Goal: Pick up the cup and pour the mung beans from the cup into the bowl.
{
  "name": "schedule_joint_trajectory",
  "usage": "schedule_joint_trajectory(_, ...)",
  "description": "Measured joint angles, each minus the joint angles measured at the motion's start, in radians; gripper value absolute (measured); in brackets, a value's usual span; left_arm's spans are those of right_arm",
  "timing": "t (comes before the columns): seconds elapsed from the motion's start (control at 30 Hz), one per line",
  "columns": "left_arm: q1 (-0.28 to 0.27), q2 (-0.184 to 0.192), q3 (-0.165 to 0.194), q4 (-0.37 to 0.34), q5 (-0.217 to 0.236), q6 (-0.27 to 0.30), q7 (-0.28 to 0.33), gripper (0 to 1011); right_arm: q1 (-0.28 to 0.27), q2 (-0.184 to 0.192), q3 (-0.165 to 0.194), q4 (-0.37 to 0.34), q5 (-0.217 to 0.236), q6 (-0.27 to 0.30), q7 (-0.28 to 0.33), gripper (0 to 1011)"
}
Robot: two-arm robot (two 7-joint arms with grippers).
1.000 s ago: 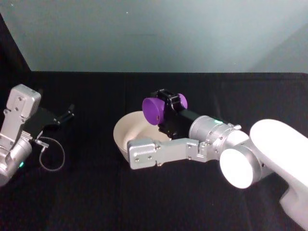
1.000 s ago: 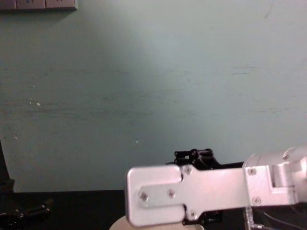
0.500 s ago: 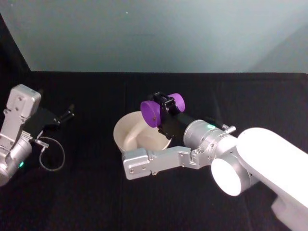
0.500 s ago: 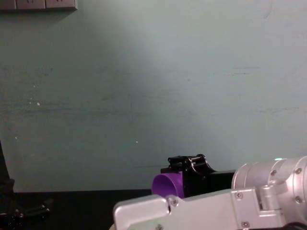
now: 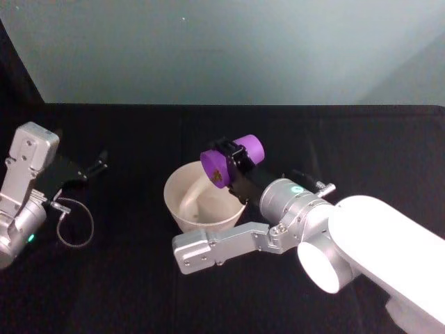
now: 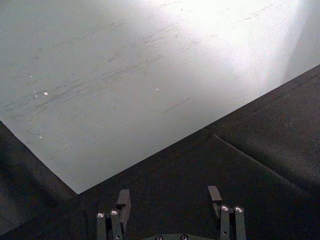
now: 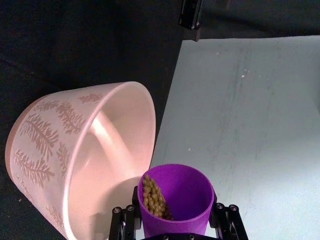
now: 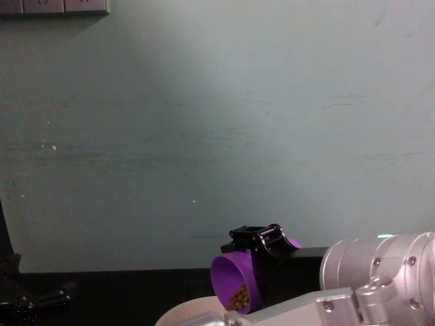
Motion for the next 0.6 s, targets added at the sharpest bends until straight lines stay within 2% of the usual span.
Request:
schedule_joint_trajectory(0.17, 0.000, 0.000, 0.000, 0.000, 0.000, 0.000, 0.000, 1000, -0.001, -0.005, -0.007, 0.001, -0.035, -0.005, 0.009, 732)
schedule_joint_trajectory(0.6, 0.000, 0.000, 0.000, 0.000, 0.000, 0.000, 0.000, 1000, -0.017, -0.019, 0.006, 0.003, -0.070, -0.022, 0.022, 731)
